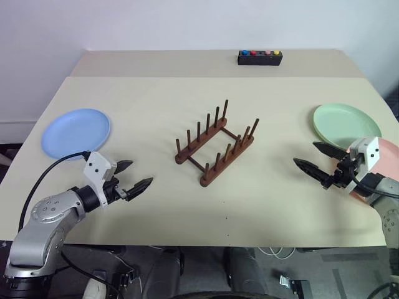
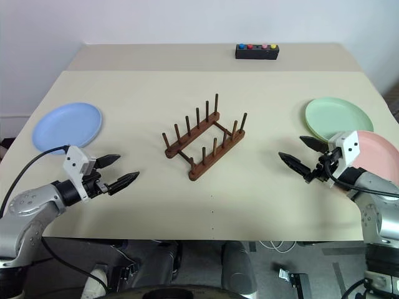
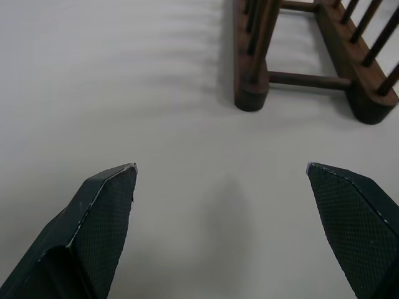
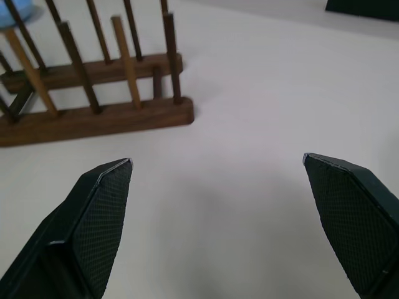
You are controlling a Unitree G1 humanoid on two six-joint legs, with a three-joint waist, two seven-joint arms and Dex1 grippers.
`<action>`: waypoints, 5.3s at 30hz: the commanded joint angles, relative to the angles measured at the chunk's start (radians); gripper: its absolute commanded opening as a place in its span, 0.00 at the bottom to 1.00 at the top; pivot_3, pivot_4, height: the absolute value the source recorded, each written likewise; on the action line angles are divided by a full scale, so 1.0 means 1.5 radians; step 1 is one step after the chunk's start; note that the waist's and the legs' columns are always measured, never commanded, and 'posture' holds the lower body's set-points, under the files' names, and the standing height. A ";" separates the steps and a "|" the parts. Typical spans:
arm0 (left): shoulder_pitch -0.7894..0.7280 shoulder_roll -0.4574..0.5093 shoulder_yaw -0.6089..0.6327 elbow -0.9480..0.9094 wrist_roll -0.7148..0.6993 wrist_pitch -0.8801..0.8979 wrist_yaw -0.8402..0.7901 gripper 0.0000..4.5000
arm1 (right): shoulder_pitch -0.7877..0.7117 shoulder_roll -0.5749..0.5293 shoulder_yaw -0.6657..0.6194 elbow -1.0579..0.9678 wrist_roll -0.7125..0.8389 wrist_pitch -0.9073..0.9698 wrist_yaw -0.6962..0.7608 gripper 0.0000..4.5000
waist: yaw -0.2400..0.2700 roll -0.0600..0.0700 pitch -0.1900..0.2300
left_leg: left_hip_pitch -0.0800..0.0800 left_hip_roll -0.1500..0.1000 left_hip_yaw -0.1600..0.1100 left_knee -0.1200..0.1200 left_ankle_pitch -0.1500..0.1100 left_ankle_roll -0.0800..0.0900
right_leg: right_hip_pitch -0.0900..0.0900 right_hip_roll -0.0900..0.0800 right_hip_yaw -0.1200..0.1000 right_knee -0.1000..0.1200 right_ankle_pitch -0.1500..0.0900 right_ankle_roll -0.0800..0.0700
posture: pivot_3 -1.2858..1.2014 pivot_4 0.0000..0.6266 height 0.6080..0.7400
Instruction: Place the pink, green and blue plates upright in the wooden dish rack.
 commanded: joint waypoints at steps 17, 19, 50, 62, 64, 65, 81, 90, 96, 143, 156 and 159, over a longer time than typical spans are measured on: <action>-0.135 -0.089 -0.332 0.004 0.131 -0.012 -0.016 1.00 | 0.102 0.024 -0.005 -0.224 0.019 0.044 -0.067 0.99 | -0.002 0.000 0.000 | 0.000 0.000 0.000 0.000 0.000 0.000 | 0.000 0.000 0.000 0.000 0.000 -0.001 | 0.52 0.24 1.00; -0.149 -0.111 -0.363 0.020 0.155 -0.012 0.000 1.00 | 0.128 0.034 -0.009 -0.254 0.026 0.051 -0.079 0.99 | 0.001 0.001 0.000 | 0.000 0.000 0.000 -0.001 0.000 0.000 | 0.000 0.000 0.000 0.000 -0.001 0.000 | 0.52 0.24 1.00; -0.307 -0.139 -0.372 0.252 0.195 -0.177 -0.135 0.16 | 0.245 0.057 0.029 -0.322 -0.020 0.028 -0.108 1.00 | 0.006 0.001 -0.001 | 0.000 0.000 0.000 0.002 0.000 0.001 | 0.002 0.000 0.000 0.000 -0.001 0.000 | 0.52 0.24 1.00; -0.537 -0.240 -0.397 0.608 0.235 -0.366 -0.310 0.16 | 0.323 0.097 0.006 -0.357 -0.034 -0.010 -0.144 1.00 | 0.002 0.000 0.000 | 0.000 -0.001 0.000 0.001 -0.001 0.001 | 0.001 0.000 0.000 -0.001 0.000 0.002 | 0.52 0.24 1.00; -0.555 -0.250 -0.398 0.651 0.250 -0.399 -0.313 0.16 | 0.330 0.099 0.007 -0.362 -0.036 -0.012 -0.149 1.00 | 0.001 0.000 0.000 | 0.000 -0.001 0.000 0.002 -0.001 0.001 | 0.001 0.000 0.000 -0.001 0.000 0.002 | 0.52 0.24 1.00; -0.562 -0.255 -0.396 0.667 0.253 -0.409 -0.315 0.16 | 0.332 0.100 0.006 -0.364 -0.036 -0.013 -0.151 1.00 | 0.001 0.000 0.000 | 0.000 -0.001 0.000 0.002 -0.001 0.001 | 0.001 0.000 0.000 -0.001 0.000 0.002 | 0.52 0.24 1.00; -0.531 -0.240 -0.337 0.663 0.256 -0.423 -0.278 1.00 | 0.296 0.088 0.018 -0.336 -0.054 -0.010 -0.162 0.88 | -0.001 0.000 0.000 | 0.000 -0.001 -0.001 0.001 -0.001 0.001 | 0.001 0.000 0.000 0.000 0.000 0.003 | 0.52 0.24 1.00; -0.388 -0.177 -0.304 0.418 0.209 -0.289 -0.258 0.24 | 0.297 0.073 0.017 -0.320 -0.089 -0.005 -0.157 0.00 | 0.002 0.001 0.000 | 0.000 -0.001 -0.001 0.001 -0.001 0.001 | 0.001 0.000 0.000 0.001 0.000 0.003 | 0.52 0.24 1.00; -0.334 -0.161 -0.353 0.287 0.211 -0.210 -0.267 0.01 | 0.262 0.052 0.032 -0.270 -0.145 0.001 -0.179 0.00 | 0.003 0.001 0.000 | 0.000 -0.001 -0.001 0.002 -0.001 0.001 | 0.001 0.000 0.000 0.001 -0.001 0.001 | 0.52 0.24 1.00; -0.418 -0.284 -0.360 0.469 0.333 -0.324 0.031 0.01 | 0.024 0.083 0.148 -0.054 -0.279 -0.112 -0.243 0.00 | 0.000 0.001 -0.001 | 0.001 -0.001 -0.001 0.002 -0.001 0.001 | 0.001 0.000 0.000 0.002 0.000 0.003 | 0.52 0.24 1.00; -0.366 -0.238 -0.329 0.362 0.279 -0.285 -0.026 0.00 | 0.173 -0.008 -0.034 -0.240 -0.174 -0.030 -0.164 0.05 | 0.000 0.001 -0.001 | 0.001 -0.001 -0.001 0.002 -0.001 0.001 | 0.001 0.000 0.000 0.002 0.000 0.003 | 0.52 0.24 1.00; -0.337 -0.220 -0.328 0.311 0.263 -0.261 -0.056 0.00 | 0.201 -0.034 -0.116 -0.265 -0.135 0.013 -0.141 0.26 | 0.001 0.001 -0.001 | 0.001 -0.001 -0.001 0.002 -0.001 0.001 | 0.001 0.000 0.000 0.002 0.000 0.003 | 0.52 0.24 1.00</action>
